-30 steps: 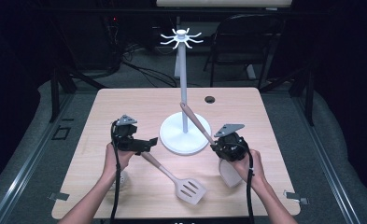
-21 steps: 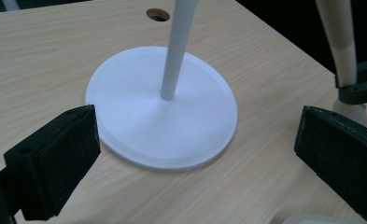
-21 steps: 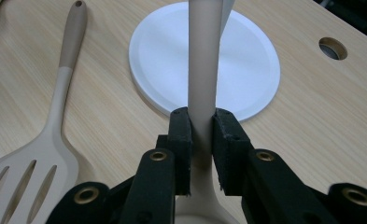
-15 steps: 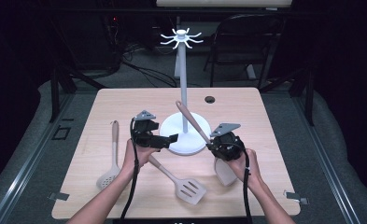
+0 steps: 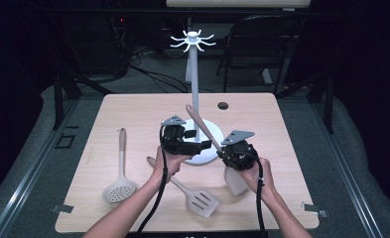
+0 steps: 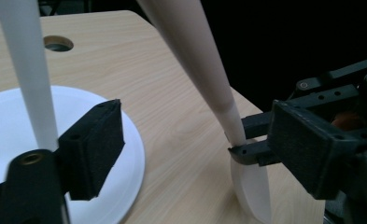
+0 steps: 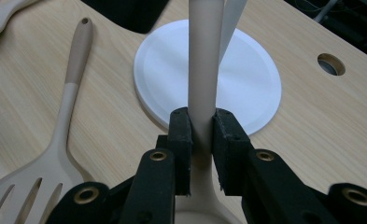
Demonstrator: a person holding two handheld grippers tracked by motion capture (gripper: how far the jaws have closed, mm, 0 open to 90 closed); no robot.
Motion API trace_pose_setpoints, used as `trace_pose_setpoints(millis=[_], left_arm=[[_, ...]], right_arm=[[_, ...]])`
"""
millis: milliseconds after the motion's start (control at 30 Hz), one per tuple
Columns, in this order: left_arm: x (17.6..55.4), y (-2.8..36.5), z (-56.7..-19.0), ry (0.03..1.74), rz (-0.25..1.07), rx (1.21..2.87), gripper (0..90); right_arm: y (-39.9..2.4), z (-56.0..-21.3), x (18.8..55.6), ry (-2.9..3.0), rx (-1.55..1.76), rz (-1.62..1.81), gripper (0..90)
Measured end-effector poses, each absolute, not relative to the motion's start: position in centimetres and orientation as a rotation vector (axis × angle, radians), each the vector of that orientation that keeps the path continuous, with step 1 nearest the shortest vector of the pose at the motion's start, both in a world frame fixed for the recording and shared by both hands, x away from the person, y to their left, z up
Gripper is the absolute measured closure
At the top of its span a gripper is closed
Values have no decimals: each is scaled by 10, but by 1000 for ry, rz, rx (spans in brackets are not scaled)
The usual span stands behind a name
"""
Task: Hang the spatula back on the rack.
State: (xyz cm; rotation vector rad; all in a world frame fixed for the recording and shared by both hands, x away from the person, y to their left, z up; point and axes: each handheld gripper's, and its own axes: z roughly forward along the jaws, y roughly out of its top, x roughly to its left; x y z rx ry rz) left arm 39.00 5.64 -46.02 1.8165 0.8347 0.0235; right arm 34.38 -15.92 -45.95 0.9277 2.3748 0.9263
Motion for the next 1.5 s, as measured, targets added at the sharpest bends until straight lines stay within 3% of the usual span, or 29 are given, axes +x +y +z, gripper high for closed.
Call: trace_pose_setpoints(millis=[300, 567, 900, 1233, 1500], left_arm=[[392, 48, -463, 827, -10, 1729, 546], [389, 45, -463, 775, -5, 1683, 689], [388, 40, -456, 711, -33, 1639, 765], [387, 36, -446, 659, -7, 1650, 773], [390, 37, -437, 645, 55, 1689, 774]], right_arm=[[-158, -459, 343, 2344, 926, 937, 785], [-160, -456, 341, 2307, 932, 952, 785], [-162, -453, 340, 2253, 938, 1010, 782], [-167, -449, 339, 2226, 939, 1065, 774], [-172, -448, 339, 2242, 944, 1089, 668]])
